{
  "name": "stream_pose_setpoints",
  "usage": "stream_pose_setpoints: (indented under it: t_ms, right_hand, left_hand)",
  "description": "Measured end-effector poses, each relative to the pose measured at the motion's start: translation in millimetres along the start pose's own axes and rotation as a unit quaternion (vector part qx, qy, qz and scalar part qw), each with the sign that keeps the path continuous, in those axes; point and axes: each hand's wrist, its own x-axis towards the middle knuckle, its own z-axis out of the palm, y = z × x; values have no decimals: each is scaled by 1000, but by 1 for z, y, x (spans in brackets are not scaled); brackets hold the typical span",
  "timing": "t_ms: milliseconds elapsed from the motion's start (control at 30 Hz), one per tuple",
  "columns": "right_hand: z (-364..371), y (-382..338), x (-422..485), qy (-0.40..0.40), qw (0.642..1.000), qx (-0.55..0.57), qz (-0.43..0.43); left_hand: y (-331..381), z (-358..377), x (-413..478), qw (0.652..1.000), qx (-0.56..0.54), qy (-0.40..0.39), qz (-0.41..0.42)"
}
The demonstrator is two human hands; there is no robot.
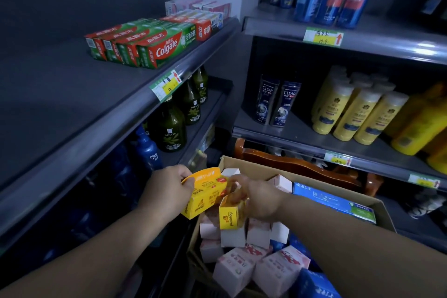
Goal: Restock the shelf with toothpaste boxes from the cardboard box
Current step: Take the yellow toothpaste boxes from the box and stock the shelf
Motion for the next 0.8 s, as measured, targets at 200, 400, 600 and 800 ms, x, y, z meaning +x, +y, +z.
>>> stream_pose_setpoints:
  t_ms: [200, 400, 600, 800]
  right_hand:
    - [-6, 14, 10, 23, 999, -27, 11]
    - [-1, -5, 8, 45, 995, -69, -63]
    - [-4, -11, 6, 65, 977, -171, -112]
    - [-18, -3, -6, 87, 969, -207, -101]
  left_hand:
    - [-3, -6, -6, 1000, 3, 6, -4]
    - [-5, -9, -15, 1000, 2, 17, -19]
    - [-6, -15, -22, 999, -5, 24, -28]
    - [-1, -30, -42, 997, -13, 73, -35]
